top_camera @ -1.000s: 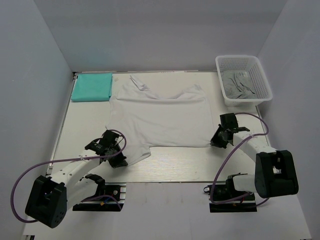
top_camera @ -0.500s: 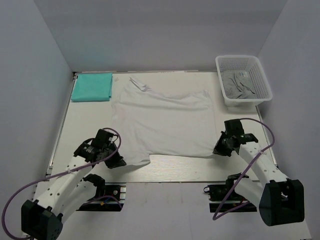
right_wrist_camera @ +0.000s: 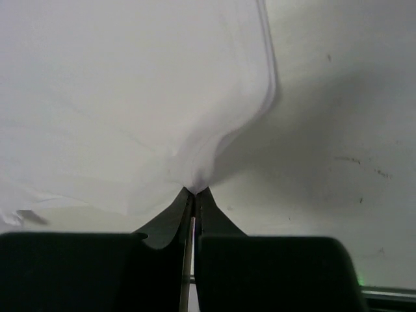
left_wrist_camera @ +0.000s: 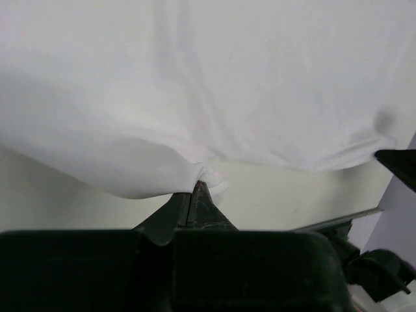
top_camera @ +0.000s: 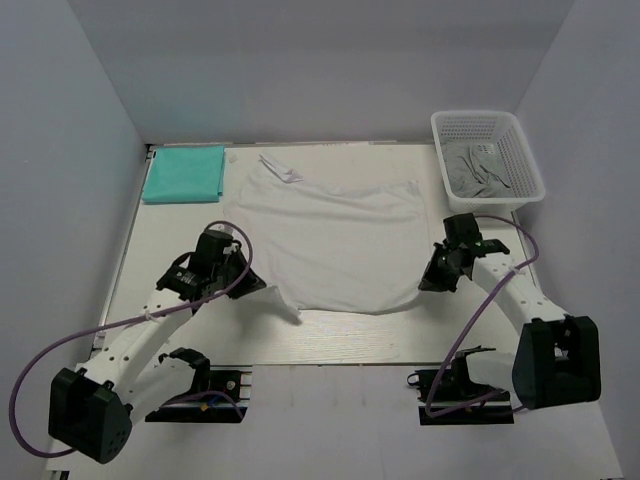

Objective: Fold and stack the t-shirts
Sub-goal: Grap the side of the flattened tshirt closest away from the robot with both arms, then fold the flattened tshirt in 1/3 of the way

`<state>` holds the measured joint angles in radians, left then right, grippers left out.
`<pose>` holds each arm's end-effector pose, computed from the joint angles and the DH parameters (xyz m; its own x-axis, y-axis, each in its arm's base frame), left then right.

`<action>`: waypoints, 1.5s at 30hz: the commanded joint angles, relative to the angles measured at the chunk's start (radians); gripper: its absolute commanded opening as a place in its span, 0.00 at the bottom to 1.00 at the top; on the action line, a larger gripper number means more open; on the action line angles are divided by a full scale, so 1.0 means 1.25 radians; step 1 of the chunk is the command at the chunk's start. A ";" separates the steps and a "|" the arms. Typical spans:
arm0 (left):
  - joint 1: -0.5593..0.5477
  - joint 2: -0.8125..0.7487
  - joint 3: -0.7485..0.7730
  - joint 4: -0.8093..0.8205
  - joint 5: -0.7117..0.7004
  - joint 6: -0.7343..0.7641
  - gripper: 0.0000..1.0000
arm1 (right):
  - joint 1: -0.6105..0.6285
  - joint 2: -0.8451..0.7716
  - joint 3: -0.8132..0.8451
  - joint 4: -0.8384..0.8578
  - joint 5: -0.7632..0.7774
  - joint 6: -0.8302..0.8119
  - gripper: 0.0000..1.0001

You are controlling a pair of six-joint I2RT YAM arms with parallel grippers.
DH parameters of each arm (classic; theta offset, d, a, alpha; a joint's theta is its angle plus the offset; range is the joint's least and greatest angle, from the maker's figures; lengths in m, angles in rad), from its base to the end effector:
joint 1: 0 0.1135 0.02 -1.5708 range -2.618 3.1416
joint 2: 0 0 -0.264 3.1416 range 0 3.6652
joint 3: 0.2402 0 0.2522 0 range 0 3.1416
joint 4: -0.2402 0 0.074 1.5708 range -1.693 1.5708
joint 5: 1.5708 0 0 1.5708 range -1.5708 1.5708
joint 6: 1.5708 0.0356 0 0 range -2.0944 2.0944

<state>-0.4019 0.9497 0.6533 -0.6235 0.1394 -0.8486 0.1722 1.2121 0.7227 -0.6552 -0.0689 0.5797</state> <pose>0.1677 -0.0767 0.2271 -0.8328 -0.4534 -0.3176 -0.2421 0.8142 -0.5277 0.2134 0.0396 0.1988 -0.8595 0.4052 -0.3115 0.3249 0.9037 0.2789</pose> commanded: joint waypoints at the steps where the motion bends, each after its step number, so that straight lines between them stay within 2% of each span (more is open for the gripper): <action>1: 0.006 0.047 0.065 0.135 -0.048 0.033 0.00 | 0.001 0.041 0.111 0.034 -0.015 -0.044 0.00; 7: 0.013 0.176 0.202 0.105 -0.152 0.052 0.00 | 0.000 0.136 0.239 -0.001 0.018 -0.060 0.00; 17: 0.021 0.311 0.329 0.132 -0.292 0.109 0.00 | -0.005 0.294 0.417 -0.022 0.079 -0.070 0.00; 23: 0.028 0.435 0.433 0.134 -0.318 0.145 0.00 | -0.006 0.363 0.496 -0.034 0.108 -0.072 0.00; 28: 0.056 0.505 0.449 0.151 -0.329 0.154 0.00 | -0.011 0.435 0.550 -0.056 0.162 -0.037 0.00; 38: 0.109 0.673 0.546 0.169 -0.310 0.163 0.00 | -0.033 0.571 0.661 -0.048 0.164 0.005 0.00; 39: 0.116 0.703 0.556 0.181 -0.310 0.172 0.00 | -0.033 0.583 0.676 -0.053 0.174 0.006 0.10; 40: 0.117 0.718 0.580 0.189 -0.296 0.193 0.04 | -0.035 0.600 0.682 -0.051 0.177 0.011 0.16; 41: 0.124 0.734 0.595 0.222 -0.259 0.218 0.13 | -0.035 0.606 0.694 -0.047 0.180 0.008 0.19; 43: 0.124 0.789 0.668 0.223 -0.231 0.248 0.45 | -0.031 0.610 0.692 -0.015 0.179 -0.011 0.39; 44: 0.124 0.804 0.696 0.191 -0.220 0.248 0.64 | -0.027 0.608 0.694 -0.015 0.181 -0.016 0.45; 45: 0.124 0.815 0.719 0.175 -0.220 0.241 0.98 | -0.027 0.607 0.692 -0.012 0.183 -0.023 0.55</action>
<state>-0.2497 1.9633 1.4502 -0.4114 -0.1848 -0.5766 0.1371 1.9797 1.5486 -0.6937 0.1307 0.5705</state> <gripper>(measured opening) 0.751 0.492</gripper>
